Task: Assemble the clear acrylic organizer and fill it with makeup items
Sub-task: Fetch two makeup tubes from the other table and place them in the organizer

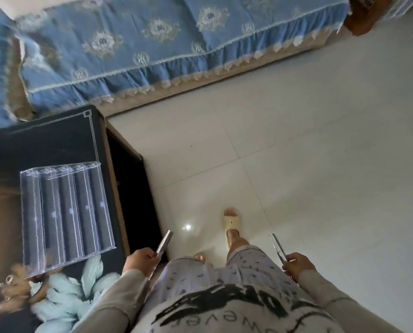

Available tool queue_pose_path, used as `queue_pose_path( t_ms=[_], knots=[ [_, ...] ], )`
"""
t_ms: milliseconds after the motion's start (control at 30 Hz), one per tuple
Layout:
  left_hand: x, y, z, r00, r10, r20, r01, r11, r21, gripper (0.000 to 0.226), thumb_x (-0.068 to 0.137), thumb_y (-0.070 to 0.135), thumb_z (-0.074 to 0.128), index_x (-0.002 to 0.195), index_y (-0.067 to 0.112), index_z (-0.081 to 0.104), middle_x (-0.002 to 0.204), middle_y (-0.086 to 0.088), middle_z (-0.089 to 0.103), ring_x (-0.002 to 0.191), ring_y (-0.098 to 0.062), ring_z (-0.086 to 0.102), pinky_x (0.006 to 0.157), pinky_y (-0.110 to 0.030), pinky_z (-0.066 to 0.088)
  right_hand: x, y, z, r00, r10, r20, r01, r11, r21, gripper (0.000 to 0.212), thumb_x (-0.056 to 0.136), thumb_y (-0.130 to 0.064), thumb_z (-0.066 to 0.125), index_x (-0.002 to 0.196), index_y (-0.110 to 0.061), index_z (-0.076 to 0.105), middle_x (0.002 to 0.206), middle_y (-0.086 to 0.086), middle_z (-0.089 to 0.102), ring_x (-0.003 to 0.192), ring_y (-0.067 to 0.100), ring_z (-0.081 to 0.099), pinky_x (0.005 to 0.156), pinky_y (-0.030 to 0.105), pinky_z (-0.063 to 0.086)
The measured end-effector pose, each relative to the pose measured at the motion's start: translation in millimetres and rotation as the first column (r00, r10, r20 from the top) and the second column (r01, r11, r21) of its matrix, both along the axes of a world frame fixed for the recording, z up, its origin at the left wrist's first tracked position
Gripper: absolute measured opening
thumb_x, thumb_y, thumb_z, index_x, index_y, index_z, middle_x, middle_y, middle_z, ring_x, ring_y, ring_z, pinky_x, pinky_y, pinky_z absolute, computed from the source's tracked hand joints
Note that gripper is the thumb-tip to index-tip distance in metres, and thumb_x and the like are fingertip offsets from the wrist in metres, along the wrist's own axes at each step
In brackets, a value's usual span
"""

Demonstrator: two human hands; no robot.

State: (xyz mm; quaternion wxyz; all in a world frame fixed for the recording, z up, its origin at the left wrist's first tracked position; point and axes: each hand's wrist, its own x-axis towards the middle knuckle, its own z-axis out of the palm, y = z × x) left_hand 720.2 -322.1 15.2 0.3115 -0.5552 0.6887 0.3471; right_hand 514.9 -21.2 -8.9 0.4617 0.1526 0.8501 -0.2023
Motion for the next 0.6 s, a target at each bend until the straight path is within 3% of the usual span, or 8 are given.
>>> queue_pose_path(
  t_ms=[67,133,200,267,333,467,600],
  knots=[
    [-5,2,2,0.996,0.090,0.006,-0.090,0.996,-0.014,0.021,0.087,0.032,0.057,0.088,0.015,0.068,0.102,-0.010,0.072,0.100,-0.027,0.064,0.074,-0.023,0.043,-45,-20,4,0.980,0.201,0.015,-0.201,0.979,0.029,0.025,0.088,-0.008,0.053,0.111,0.001,0.061,0.109,0.020,0.067,0.091,0.030,0.063,0.065,0.020,0.045],
    [-10,6,2,0.982,0.191,0.009,-0.191,0.981,-0.015,0.018,0.087,0.028,0.059,0.074,0.017,0.066,0.089,-0.011,0.072,0.092,-0.027,0.065,0.070,-0.024,0.044,-85,-40,8,0.945,0.327,0.027,-0.328,0.943,0.051,0.026,0.089,-0.010,0.052,0.112,-0.002,0.062,0.116,0.017,0.066,0.109,0.030,0.059,0.084,0.024,0.044],
    [-18,14,3,0.948,0.319,-0.003,-0.319,0.947,-0.027,0.027,0.085,0.021,0.061,0.058,0.019,0.058,0.055,-0.002,0.065,0.063,-0.021,0.063,0.053,-0.021,0.040,-118,-62,10,0.908,0.419,0.019,-0.419,0.907,0.041,0.018,0.088,-0.006,0.050,0.100,-0.004,0.064,0.090,0.017,0.068,0.085,0.031,0.063,0.070,0.021,0.048],
    [-24,24,2,0.888,0.459,-0.029,-0.460,0.887,-0.029,0.037,0.082,0.015,0.063,0.048,0.018,0.050,0.034,0.006,0.051,0.039,-0.014,0.052,0.045,-0.019,0.037,-145,-79,9,0.914,0.406,-0.013,-0.406,0.914,-0.006,0.011,0.088,0.001,0.047,0.086,-0.004,0.057,0.062,0.010,0.055,0.054,0.022,0.052,0.049,0.023,0.043],
    [-31,36,2,0.843,0.536,-0.031,-0.537,0.843,-0.020,0.036,0.082,0.014,0.063,0.049,0.018,0.049,0.041,0.001,0.053,0.046,-0.018,0.052,0.053,-0.024,0.038,-166,-95,7,0.903,0.428,-0.026,-0.428,0.904,0.002,0.016,0.088,0.005,0.044,0.078,-0.003,0.052,0.058,0.008,0.049,0.050,0.019,0.047,0.047,0.025,0.038],
    [-50,50,2,0.759,0.651,-0.014,-0.650,0.759,0.047,0.027,0.086,0.021,0.060,0.060,0.025,0.053,0.076,-0.003,0.061,0.076,-0.018,0.052,0.067,-0.022,0.033,-199,-134,1,0.859,0.511,-0.027,-0.511,0.859,0.020,0.027,0.087,0.005,0.043,0.066,-0.011,0.048,0.057,0.007,0.050,0.048,0.018,0.048,0.043,0.022,0.041],
    [-62,40,-2,0.675,0.738,-0.011,-0.736,0.674,0.065,0.029,0.087,0.018,0.058,0.059,0.023,0.051,0.080,-0.004,0.060,0.077,-0.018,0.051,0.068,-0.021,0.032,-217,-178,-4,0.779,0.626,-0.036,-0.625,0.779,0.049,0.030,0.086,0.005,0.047,0.062,-0.012,0.048,0.055,0.006,0.051,0.045,0.017,0.048,0.026,0.010,0.035]
  ],
)
